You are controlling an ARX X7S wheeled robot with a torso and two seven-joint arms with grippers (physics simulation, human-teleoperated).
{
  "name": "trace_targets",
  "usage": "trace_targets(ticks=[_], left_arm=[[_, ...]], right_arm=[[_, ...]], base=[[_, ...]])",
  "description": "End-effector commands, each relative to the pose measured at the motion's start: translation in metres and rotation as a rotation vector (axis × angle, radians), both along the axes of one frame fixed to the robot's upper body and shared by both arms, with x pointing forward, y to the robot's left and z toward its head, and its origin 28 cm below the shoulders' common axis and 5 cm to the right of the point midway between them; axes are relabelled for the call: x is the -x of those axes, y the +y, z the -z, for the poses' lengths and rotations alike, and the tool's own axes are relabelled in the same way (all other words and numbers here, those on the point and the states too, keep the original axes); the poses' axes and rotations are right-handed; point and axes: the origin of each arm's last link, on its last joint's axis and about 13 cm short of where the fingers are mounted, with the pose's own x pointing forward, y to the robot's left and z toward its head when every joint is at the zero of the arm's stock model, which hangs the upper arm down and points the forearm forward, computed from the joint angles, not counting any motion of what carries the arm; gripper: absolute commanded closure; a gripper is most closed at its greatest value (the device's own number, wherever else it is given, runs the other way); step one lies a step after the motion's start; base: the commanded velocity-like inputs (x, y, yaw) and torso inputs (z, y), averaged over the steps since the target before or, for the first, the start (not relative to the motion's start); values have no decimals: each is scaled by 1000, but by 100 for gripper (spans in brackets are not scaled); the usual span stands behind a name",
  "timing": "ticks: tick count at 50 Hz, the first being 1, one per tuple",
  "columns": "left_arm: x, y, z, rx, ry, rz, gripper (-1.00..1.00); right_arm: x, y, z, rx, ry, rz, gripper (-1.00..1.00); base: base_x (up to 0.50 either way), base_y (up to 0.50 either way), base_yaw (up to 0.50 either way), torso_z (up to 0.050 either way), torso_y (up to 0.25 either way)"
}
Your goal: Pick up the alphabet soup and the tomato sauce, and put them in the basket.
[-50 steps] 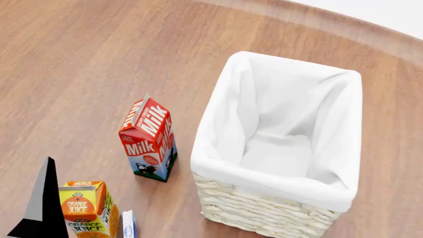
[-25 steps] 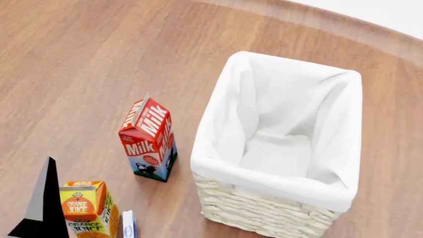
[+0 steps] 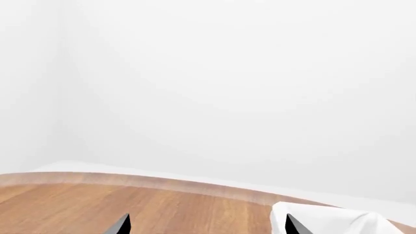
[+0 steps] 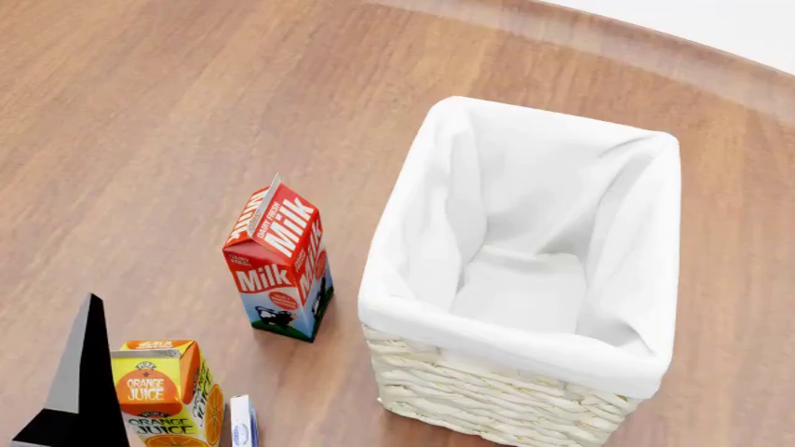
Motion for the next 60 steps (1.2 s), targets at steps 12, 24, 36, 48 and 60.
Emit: trace_targets(ticks=[12,24,36,48,60], left_arm=[[0,0,0,-1,1,-1,-100],[1,1,-2,0,-3,-2,-100],[1,0,-2,0,-4,-2,-100],[1,1,-2,0,-2,-1,-100],[1,1,-2,1,-3,-2,-100]], right_arm=[[-8,7,7,29,11,-12,-100],[-14,9,11,41,8,-14,-100],[-17,9,14,39,14,-5,-100],[-22,10,20,40,23,5,-100],[-25,11,18,40,23,3,-100]], base=[[0,0,0,0,0],[0,0,0,0,0],[0,0,0,0,0],[0,0,0,0,0],[0,0,0,0,0]])
